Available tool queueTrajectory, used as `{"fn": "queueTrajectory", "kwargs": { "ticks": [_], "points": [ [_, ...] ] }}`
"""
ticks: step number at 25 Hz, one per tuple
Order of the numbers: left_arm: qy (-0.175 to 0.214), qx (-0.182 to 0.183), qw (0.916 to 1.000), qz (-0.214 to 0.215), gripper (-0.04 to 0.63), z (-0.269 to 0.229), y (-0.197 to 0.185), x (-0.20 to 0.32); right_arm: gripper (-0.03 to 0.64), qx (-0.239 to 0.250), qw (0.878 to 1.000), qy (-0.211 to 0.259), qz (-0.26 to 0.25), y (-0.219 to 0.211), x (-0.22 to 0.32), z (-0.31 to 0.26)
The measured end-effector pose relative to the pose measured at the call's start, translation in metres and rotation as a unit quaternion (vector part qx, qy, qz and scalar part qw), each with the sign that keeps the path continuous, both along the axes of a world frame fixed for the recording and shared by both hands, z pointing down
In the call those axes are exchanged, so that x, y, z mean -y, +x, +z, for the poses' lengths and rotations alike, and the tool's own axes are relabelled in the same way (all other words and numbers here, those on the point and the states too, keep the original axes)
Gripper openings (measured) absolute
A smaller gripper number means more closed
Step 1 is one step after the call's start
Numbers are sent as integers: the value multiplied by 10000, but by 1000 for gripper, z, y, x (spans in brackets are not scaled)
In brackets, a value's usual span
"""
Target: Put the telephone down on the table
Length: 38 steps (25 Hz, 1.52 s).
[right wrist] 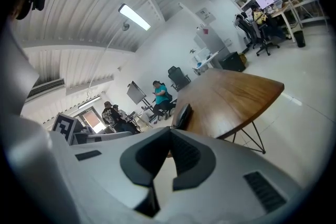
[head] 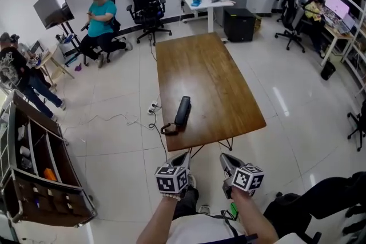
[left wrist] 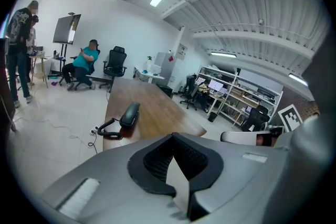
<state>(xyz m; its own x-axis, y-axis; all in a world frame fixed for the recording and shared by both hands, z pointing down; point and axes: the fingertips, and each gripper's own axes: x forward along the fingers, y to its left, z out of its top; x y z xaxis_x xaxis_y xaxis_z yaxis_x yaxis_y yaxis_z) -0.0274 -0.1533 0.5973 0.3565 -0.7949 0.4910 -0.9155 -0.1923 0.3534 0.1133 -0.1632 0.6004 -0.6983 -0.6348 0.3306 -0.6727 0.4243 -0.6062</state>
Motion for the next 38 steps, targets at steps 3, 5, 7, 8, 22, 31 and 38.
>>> {"fn": "queueTrajectory", "kwargs": {
  "ticks": [3, 5, 7, 8, 22, 31, 38],
  "points": [
    [-40, 132, 9999, 15, 0, -6, 2, -25, 2, 124, 9999, 49, 18, 3, -18, -5],
    [-153, 200, 9997, 77, 0, -6, 4, -36, 3, 206, 9997, 88, 60, 3, -27, -9],
    [-226, 193, 9994, 166, 0, -7, 7, -45, 3, 267, 9995, 122, 110, 2, -34, -12],
    [-225, 179, 9994, 211, 0, -8, 9, -49, 2, 288, 9994, 129, 140, 2, -39, -13],
    [-100, 84, 9986, 509, 0, -16, -27, -121, 3, 291, 9984, 179, 451, -40, -121, -14],
    [-72, -101, 9985, 538, 0, -6, -75, -182, 2, 24, 9980, 310, 558, -93, -201, -25],
    [-248, -258, 9966, 747, 0, 7, -92, -227, 3, -116, 9950, 323, 938, -98, -257, -31]
  ]
}}
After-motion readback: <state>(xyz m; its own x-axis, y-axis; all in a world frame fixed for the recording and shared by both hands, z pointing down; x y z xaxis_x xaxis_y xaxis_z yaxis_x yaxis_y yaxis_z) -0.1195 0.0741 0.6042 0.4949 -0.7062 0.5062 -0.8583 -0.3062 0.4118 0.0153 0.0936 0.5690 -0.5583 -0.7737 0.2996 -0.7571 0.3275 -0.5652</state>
